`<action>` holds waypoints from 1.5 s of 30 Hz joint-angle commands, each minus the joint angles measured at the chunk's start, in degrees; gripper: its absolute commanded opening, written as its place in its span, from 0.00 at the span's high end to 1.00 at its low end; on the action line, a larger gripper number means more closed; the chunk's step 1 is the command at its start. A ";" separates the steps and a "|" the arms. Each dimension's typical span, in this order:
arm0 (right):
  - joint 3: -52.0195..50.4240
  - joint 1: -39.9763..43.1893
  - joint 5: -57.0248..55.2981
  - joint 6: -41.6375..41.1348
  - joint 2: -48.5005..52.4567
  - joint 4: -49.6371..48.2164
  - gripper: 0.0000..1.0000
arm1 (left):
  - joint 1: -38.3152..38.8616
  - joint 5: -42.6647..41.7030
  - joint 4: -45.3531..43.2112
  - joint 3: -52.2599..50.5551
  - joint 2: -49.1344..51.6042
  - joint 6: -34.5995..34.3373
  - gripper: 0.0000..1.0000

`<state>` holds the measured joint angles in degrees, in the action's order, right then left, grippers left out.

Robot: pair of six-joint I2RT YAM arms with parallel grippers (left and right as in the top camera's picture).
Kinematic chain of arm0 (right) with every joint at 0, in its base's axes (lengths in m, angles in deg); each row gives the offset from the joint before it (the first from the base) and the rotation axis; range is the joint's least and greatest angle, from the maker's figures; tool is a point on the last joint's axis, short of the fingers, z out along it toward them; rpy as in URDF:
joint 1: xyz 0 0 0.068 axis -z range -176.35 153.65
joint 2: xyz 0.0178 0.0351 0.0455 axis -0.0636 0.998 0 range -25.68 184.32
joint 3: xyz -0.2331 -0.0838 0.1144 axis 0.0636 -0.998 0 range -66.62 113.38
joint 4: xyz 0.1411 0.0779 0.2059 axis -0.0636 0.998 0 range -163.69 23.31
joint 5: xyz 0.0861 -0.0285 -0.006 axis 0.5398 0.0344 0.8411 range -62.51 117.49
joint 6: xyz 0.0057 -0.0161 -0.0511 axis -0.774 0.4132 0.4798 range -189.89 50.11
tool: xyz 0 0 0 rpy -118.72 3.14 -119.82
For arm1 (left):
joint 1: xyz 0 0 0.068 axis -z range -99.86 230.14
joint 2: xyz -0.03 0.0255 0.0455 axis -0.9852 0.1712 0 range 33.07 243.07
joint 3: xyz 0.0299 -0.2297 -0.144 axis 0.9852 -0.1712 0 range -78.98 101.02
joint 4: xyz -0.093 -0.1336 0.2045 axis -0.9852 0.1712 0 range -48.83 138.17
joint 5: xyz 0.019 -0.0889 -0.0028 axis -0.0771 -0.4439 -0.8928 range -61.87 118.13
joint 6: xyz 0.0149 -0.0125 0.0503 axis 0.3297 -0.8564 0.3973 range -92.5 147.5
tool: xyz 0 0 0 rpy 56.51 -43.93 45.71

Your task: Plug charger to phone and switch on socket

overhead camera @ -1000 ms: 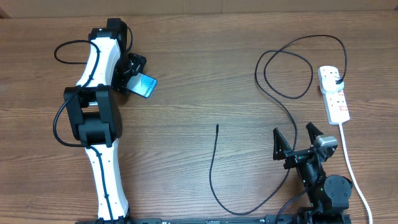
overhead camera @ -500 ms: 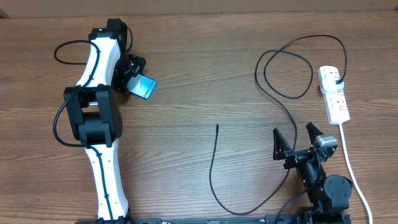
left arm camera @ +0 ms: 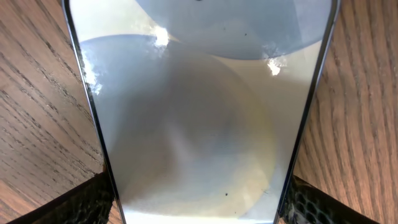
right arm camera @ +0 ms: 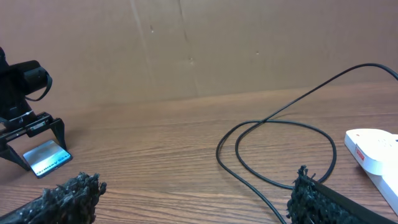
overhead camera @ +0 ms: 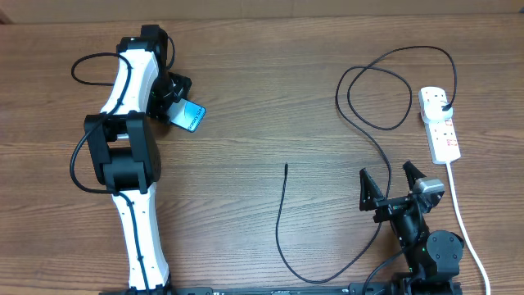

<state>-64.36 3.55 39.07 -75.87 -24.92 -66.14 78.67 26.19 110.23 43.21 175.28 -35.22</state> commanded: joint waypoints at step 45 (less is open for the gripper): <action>-0.28 -0.17 -0.61 0.22 -0.31 -0.17 0.00 | 1.07 1.57 2.97 -1.07 3.74 -1.92 0.00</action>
<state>-64.36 3.55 39.07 -75.85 -24.92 -66.12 79.11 26.02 111.69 43.21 175.37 -35.61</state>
